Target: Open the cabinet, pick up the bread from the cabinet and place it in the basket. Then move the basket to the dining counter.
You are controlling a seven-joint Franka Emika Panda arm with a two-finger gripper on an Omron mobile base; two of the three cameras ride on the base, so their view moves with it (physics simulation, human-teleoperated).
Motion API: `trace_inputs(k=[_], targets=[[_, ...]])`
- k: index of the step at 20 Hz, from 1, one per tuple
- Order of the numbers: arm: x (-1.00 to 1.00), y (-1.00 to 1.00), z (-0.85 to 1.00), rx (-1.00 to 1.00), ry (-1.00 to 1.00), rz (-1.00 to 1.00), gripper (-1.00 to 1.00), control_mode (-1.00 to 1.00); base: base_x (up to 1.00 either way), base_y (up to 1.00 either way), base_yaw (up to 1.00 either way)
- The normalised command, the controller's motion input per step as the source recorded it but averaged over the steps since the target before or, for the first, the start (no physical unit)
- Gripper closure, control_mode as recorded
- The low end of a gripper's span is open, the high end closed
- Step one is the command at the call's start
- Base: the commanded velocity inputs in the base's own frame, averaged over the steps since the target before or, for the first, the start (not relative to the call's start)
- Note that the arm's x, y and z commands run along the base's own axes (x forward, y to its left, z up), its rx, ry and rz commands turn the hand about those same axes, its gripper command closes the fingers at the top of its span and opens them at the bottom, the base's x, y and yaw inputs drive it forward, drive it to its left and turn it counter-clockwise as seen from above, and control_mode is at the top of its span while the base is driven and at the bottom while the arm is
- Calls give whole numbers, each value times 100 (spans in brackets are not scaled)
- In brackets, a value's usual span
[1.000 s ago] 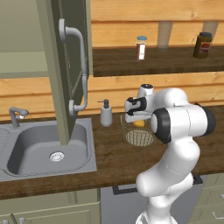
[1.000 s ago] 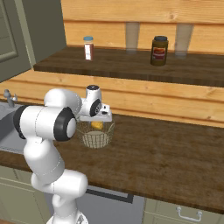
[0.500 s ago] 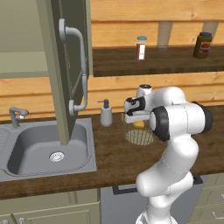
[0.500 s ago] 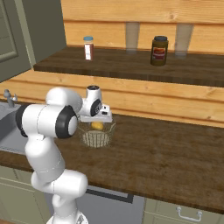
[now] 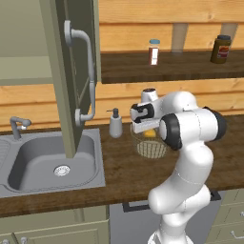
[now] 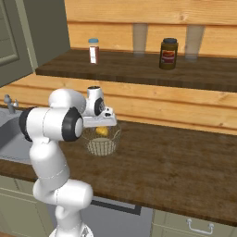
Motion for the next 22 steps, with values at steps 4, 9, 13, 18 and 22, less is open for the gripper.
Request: trace_inputs(k=[4,9,13,18,22], targets=[[-9,-4,17,1,-2,0,-100,-100,0,0,0],[15,-23,7,8,-14,0,-100,-100,0,0,0],[7,-13,0,7,-28,0,-100,-100,0,0,0],[0,-26,9,1,-31,0,-100,-100,0,0,0],[0,-22,27,0,-31,1,-100,-100,0,0,0]])
